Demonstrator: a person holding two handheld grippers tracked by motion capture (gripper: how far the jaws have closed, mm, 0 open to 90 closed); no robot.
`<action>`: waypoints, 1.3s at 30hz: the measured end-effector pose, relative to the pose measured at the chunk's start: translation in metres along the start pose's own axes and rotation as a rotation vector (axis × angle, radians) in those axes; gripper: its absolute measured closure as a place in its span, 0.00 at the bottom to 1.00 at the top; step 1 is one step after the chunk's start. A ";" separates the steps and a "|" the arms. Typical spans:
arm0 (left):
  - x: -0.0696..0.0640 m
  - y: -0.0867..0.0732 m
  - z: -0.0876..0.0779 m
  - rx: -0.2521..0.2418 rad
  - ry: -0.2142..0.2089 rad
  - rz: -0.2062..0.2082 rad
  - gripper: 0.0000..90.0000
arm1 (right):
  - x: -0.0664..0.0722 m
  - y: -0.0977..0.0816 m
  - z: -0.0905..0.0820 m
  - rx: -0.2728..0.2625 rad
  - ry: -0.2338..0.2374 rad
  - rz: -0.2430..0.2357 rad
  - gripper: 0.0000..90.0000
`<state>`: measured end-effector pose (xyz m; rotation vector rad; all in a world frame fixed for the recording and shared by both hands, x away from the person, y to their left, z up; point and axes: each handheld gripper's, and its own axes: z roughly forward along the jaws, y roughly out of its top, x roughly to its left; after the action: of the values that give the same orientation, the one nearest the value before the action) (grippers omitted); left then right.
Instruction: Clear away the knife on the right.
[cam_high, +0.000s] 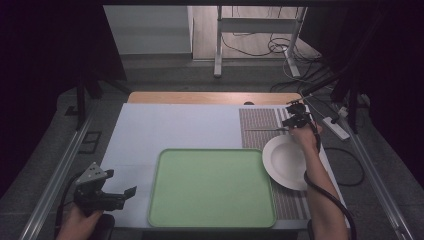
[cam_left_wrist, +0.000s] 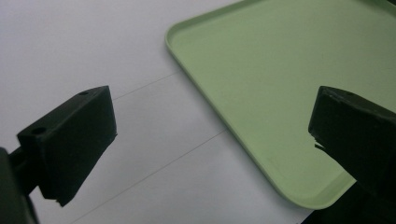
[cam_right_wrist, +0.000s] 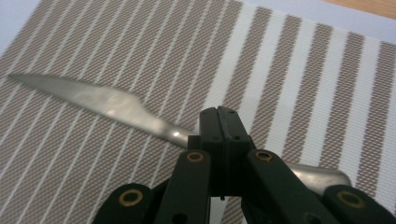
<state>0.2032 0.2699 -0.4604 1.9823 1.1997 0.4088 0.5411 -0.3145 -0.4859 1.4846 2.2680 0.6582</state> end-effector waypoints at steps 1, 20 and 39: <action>0.000 0.000 0.000 0.000 0.001 0.002 0.01 | -0.001 0.000 0.002 -0.004 -0.008 0.002 1.00; -0.001 0.000 0.000 -0.001 0.005 0.009 0.01 | -0.033 -0.028 -0.008 0.108 -0.030 0.027 1.00; -0.002 0.000 0.000 0.003 0.008 0.019 0.01 | -0.033 -0.021 -0.025 0.051 -0.017 0.084 0.29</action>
<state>0.2026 0.2679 -0.4600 1.9974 1.1880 0.4252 0.5249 -0.3569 -0.4761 1.6114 2.2355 0.6133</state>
